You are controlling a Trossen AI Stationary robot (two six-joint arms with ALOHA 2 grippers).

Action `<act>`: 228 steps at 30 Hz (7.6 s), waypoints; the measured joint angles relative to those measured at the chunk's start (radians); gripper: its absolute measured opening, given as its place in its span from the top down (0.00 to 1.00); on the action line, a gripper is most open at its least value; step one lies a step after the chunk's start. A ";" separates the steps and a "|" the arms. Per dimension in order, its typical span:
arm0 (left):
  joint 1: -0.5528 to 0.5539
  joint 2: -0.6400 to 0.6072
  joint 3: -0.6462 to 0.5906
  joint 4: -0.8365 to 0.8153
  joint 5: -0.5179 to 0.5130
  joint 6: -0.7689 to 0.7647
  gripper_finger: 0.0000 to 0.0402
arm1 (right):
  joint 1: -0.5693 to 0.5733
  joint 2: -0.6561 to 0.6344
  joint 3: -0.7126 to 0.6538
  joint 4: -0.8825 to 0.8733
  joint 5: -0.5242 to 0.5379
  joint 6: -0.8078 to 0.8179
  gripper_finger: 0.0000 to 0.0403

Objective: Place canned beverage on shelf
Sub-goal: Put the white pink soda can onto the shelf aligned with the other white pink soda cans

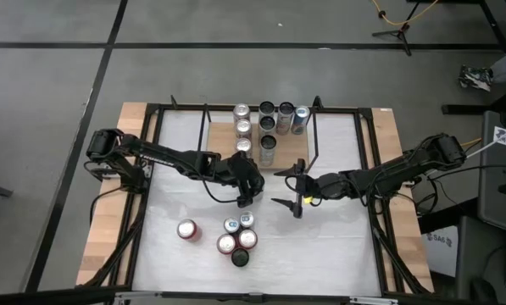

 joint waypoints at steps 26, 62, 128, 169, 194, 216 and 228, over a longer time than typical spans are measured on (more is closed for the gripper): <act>0.018 -0.147 0.004 -0.005 0.000 0.010 0.30 | 0.000 0.000 0.294 -0.438 -0.043 -0.003 0.04; 0.013 -0.526 0.004 -0.354 -0.023 0.079 0.30 | -0.206 0.383 0.880 -1.048 -0.426 0.130 0.04; 0.013 -0.526 0.003 -0.366 -0.023 0.080 0.30 | -0.249 0.652 1.217 -1.479 -0.440 0.048 0.04; 0.013 -0.526 0.003 -0.382 -0.029 0.079 0.30 | -0.249 0.673 1.216 -1.481 -0.437 0.048 0.18; 0.013 -0.526 0.003 -0.377 -0.028 0.079 0.30 | -0.248 0.670 1.410 -1.704 -0.471 0.053 0.38; 0.013 -0.526 0.003 -0.381 -0.028 0.079 0.30 | -0.188 0.621 1.599 -1.971 -0.432 0.023 0.38; 0.013 -0.526 0.003 -0.379 -0.030 0.079 0.30 | -0.190 0.534 1.598 -2.068 -0.320 0.025 0.37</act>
